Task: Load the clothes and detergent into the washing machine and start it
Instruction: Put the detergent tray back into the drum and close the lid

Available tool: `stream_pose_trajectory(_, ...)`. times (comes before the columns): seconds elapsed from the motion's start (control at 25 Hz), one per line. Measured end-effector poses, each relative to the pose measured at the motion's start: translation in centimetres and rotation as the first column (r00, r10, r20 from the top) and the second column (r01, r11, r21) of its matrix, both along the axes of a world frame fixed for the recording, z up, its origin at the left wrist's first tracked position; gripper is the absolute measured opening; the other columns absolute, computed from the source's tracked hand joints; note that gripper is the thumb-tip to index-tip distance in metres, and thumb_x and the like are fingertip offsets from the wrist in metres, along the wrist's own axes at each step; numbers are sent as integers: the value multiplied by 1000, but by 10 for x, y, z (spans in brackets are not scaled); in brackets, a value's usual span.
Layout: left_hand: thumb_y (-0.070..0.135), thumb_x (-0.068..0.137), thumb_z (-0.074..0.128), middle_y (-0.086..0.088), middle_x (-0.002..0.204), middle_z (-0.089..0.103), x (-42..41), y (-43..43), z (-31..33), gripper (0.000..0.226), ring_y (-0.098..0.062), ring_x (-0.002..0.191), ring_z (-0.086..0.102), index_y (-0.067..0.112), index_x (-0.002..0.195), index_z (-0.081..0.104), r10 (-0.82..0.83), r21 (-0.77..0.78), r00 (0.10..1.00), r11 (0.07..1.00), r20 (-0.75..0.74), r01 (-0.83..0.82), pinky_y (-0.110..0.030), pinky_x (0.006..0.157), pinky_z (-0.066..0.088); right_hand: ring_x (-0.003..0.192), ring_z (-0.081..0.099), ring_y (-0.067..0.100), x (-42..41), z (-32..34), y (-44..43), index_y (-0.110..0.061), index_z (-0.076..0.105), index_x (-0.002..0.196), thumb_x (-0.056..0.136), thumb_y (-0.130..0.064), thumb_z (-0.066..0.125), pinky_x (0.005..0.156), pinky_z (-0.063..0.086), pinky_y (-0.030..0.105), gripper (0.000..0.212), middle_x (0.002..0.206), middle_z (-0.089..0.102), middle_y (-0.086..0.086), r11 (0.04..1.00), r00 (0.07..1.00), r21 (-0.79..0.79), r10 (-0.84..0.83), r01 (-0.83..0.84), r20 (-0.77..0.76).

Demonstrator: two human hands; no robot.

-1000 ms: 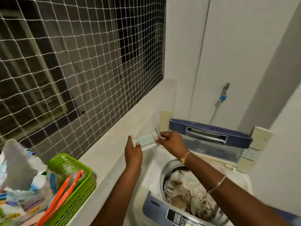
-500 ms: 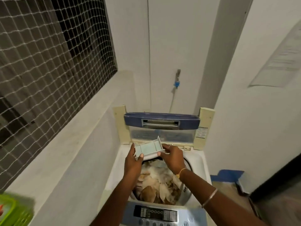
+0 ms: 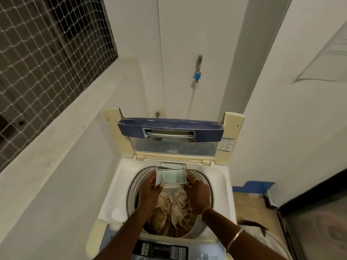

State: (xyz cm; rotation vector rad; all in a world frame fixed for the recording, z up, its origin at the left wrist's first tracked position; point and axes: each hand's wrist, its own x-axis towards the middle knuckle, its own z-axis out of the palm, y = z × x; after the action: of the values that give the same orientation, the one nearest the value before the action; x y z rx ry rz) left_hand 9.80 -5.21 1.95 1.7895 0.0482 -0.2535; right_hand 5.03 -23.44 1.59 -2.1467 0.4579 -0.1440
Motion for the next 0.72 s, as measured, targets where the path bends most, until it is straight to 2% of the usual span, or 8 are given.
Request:
stream_pose_trajectory(0.04, -2, 93, 64, 15, 116, 70, 5, -1, -8, 49, -8, 108, 69, 24, 134, 57, -14, 0, 1000, 1000, -12, 14, -34, 91, 58, 100, 66, 0, 4, -9, 1, -29, 68, 124, 88, -22, 72, 91, 53, 17, 37, 113, 72, -11, 1000, 1000, 2, -18, 18, -14)
stream_pose_trajectory(0.16, 0, 95, 62, 8, 122, 70, 26, -2, -36, 48, -16, 117, 66, 15, 140, 55, -58, 1, 997, 998, -46, 58, -27, 92, 57, 98, 68, 5, 20, -31, 4, -26, 68, 125, 88, -23, 72, 81, 46, 6, 38, 113, 73, -7, 997, 995, -7, -77, 76, -69)
stream_pose_trajectory(0.24, -2, 96, 60, 1, 128, 68, 40, -6, -52, 48, -18, 120, 64, 11, 141, 53, -108, -9, 994, 994, -32, 108, -28, 95, 56, 97, 68, 5, 30, -41, 3, -27, 67, 128, 88, -23, 71, 78, 43, 7, 41, 114, 73, -6, 993, 988, 3, -119, 120, -103)
stream_pose_trajectory(0.36, -2, 95, 60, 6, 124, 68, 56, -8, -69, 49, -7, 114, 66, 21, 138, 53, -145, -42, 987, 989, -73, 142, -21, 89, 55, 92, 69, 10, 40, -58, 4, -24, 67, 129, 89, -20, 71, 75, 44, 10, 41, 107, 76, 0, 990, 981, -20, -144, 143, -127)
stream_pose_trajectory(0.44, 1, 95, 62, 12, 123, 66, 65, -8, -80, 52, 2, 111, 65, 27, 139, 50, -155, -44, 984, 987, -88, 152, -16, 85, 54, 79, 68, 7, 45, -72, 3, -25, 70, 126, 88, -17, 70, 68, 43, 5, 38, 98, 77, 0, 989, 983, -41, -145, 142, -114)
stream_pose_trajectory(0.52, 4, 95, 63, 12, 127, 65, 74, -7, -96, 56, 0, 117, 63, 28, 144, 49, -159, -29, 983, 987, -95, 157, -20, 93, 54, 71, 66, 7, 51, -82, 3, -22, 73, 121, 88, -18, 70, 66, 45, 7, 34, 89, 78, 3, 986, 978, -49, -167, 162, -126)
stream_pose_trajectory(0.64, 6, 95, 64, 12, 130, 65, 82, -4, -108, 58, 0, 118, 61, 29, 145, 49, -150, -7, 983, 989, -109, 150, -30, 101, 52, 80, 71, 15, 55, -92, 5, -22, 72, 121, 88, -20, 72, 78, 51, 22, 33, 85, 77, 4, 980, 973, -39, -197, 194, -117)
stream_pose_trajectory(0.72, 6, 95, 63, 10, 132, 65, 85, -3, -114, 58, -1, 119, 62, 28, 147, 49, -155, -8, 982, 988, -107, 155, -33, 103, 52, 79, 72, 21, 57, -97, 9, -18, 77, 111, 89, -25, 71, 71, 49, 24, 23, 80, 76, 7, 974, 965, -67, -224, 217, -137)
